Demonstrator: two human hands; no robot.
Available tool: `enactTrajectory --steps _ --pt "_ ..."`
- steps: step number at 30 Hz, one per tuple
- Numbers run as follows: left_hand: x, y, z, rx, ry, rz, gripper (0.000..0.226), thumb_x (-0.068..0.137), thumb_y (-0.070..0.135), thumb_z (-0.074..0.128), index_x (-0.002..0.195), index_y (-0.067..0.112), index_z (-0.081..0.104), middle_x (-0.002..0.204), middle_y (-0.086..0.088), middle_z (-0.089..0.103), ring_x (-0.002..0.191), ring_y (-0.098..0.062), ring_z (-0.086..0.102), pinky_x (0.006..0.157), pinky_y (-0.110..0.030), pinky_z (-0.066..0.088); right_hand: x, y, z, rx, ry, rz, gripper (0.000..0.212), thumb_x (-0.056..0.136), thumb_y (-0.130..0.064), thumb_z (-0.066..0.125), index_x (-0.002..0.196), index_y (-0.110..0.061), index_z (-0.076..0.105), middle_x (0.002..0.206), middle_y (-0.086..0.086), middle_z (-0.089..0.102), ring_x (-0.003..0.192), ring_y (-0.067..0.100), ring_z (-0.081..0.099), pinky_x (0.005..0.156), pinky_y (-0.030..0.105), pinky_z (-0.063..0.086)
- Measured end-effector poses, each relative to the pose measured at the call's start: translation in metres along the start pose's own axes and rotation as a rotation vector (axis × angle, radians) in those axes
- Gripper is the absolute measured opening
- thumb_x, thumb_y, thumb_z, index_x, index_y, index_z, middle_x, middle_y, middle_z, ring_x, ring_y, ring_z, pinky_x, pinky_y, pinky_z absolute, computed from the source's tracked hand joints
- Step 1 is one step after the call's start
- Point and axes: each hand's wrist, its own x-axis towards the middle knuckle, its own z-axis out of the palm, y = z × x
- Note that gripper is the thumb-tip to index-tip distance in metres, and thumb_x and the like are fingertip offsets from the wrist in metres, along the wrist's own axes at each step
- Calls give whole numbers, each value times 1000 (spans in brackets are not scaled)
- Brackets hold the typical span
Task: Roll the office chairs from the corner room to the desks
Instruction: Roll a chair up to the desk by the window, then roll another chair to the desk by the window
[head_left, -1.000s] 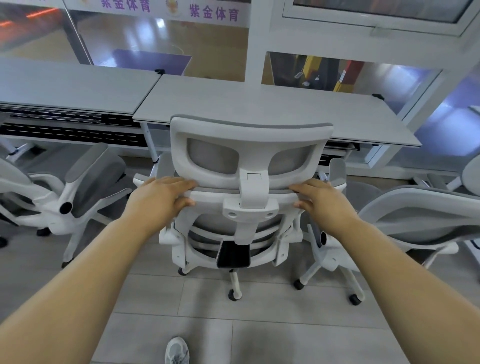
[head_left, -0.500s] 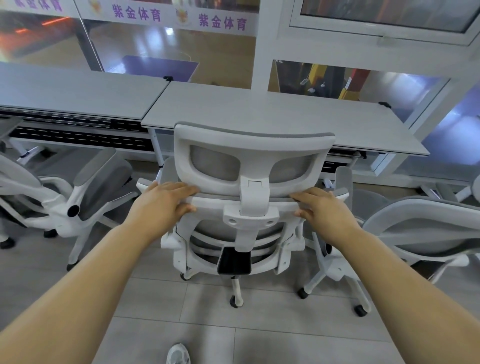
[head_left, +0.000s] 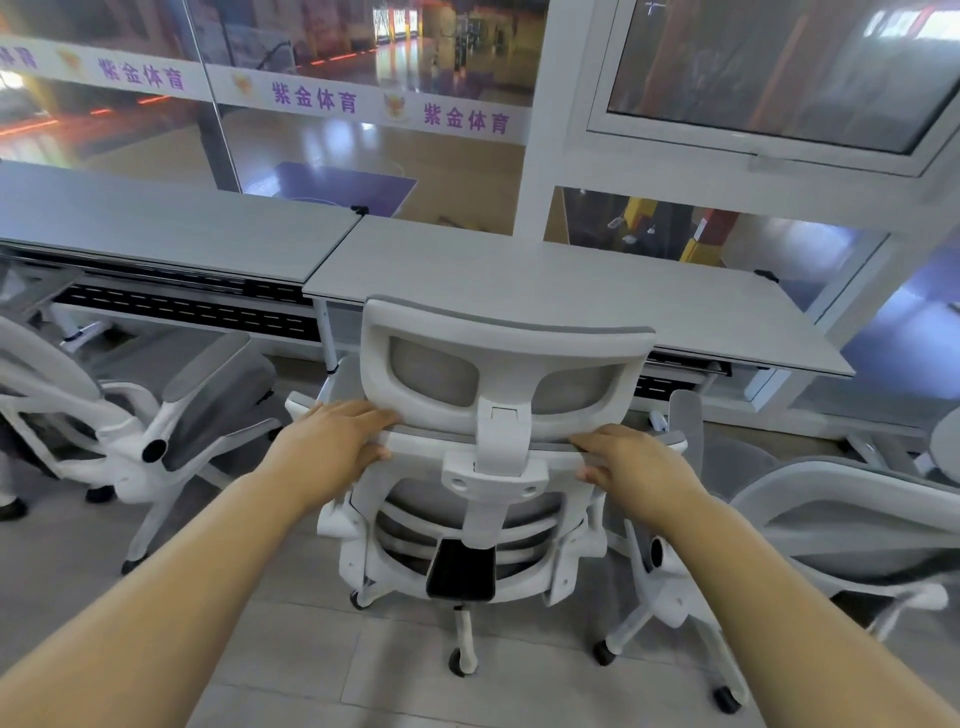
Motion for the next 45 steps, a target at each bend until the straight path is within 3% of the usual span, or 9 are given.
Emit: enactTrajectory --steps 3,7,12,16,22,29,36,42,45 --pt "0 -5 -8 16 -9 -38 35 93 36 48 128 34 49 128 9 51 117 -17 49 80 -31 45 -5 -8 -20 -58 -62 30 41 92 -38 55 132 -31 49 131 -3 52 119 19 49 92 38 46" --pt "-2 -21 -30 37 -77 -58 29 89 44 51 118 39 54 119 11 53 108 -16 54 85 -35 48 -15 -31 -59 -92 -96 52 51 88 -49 56 134 -31 46 135 -5 53 122 16 50 98 39 45" --pt "-6 -61 -63 64 -129 -21 18 85 48 54 101 41 57 100 14 54 100 -12 55 84 -36 48 -28 -84 -93 -83 -87 7 47 87 -52 56 129 -32 48 131 -10 55 115 11 53 93 31 45" --pt "-14 -108 -87 84 -114 -25 36 82 56 55 115 43 55 122 12 55 111 -13 53 93 -39 47 -23 -144 -101 -65 -109 -28 52 85 -56 56 132 -36 45 129 -11 56 111 10 55 91 28 44" --pt "-42 -201 -121 98 -113 -60 45 85 56 53 126 37 50 133 10 51 119 -13 50 97 -33 43 18 -248 -82 -74 -124 -88 55 83 -58 56 133 -37 44 128 -12 56 110 10 55 93 31 46" --pt "-91 -329 -149 60 -106 -236 34 86 54 53 116 39 56 121 11 58 105 -13 56 88 -36 49 102 -378 -42 -114 -169 -207 55 83 -57 58 132 -34 44 130 -6 55 115 16 53 94 39 46" --pt "-128 -440 -167 26 -96 -405 22 85 49 54 103 39 62 99 14 62 90 -8 55 81 -32 49 180 -498 -5 -165 -259 -375 52 82 -58 58 128 -36 46 125 -4 56 106 19 57 89 40 49" --pt "-144 -521 -174 8 -92 -588 40 85 55 54 122 39 53 126 8 55 113 -16 52 81 -30 44 246 -591 17 -205 -294 -524 48 82 -57 58 124 -36 48 121 -7 57 105 19 58 85 38 49" --pt "-144 -565 -182 -6 -79 -663 41 84 56 54 121 39 54 126 7 55 112 -15 52 81 -30 45 287 -637 25 -235 -305 -594 47 83 -53 60 123 -31 50 114 -6 60 100 18 61 85 40 52"
